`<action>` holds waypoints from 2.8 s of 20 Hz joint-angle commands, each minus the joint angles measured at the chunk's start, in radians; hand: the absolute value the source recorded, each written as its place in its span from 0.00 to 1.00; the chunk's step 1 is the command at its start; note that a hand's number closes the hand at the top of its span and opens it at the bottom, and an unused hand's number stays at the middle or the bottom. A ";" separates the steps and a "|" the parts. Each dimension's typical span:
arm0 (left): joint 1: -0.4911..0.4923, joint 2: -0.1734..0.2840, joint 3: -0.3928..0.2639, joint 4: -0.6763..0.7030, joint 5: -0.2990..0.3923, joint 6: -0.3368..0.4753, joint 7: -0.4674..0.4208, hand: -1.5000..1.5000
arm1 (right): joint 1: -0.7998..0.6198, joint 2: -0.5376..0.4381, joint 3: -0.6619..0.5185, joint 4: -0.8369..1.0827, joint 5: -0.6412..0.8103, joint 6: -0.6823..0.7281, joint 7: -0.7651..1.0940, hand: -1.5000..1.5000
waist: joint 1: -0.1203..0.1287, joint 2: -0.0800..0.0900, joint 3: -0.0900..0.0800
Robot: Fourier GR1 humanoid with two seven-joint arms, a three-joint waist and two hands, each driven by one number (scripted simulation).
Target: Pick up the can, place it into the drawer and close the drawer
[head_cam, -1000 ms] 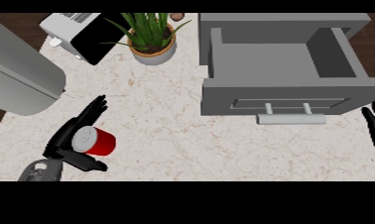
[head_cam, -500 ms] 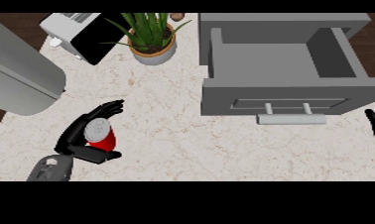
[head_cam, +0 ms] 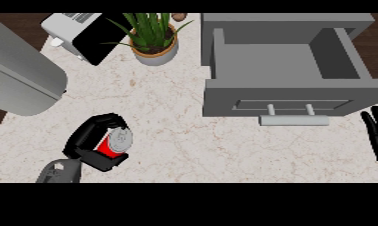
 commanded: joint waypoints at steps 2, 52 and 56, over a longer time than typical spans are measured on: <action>0.087 -0.053 -0.038 -0.204 0.053 -0.037 0.083 1.00 | 0.023 -0.011 -0.029 -0.052 -0.047 0.023 0.025 0.00 | 0.003 -0.002 0.000; -1.033 -0.193 -0.337 -0.053 0.219 1.125 0.813 1.00 | 0.002 -0.022 -0.060 -0.009 -0.033 0.025 0.002 0.00 | -0.027 0.003 0.000; -1.195 -0.193 -0.266 0.154 0.255 1.096 0.768 1.00 | 0.011 -0.021 -0.063 -0.032 -0.053 0.035 0.002 0.00 | -0.049 0.009 0.001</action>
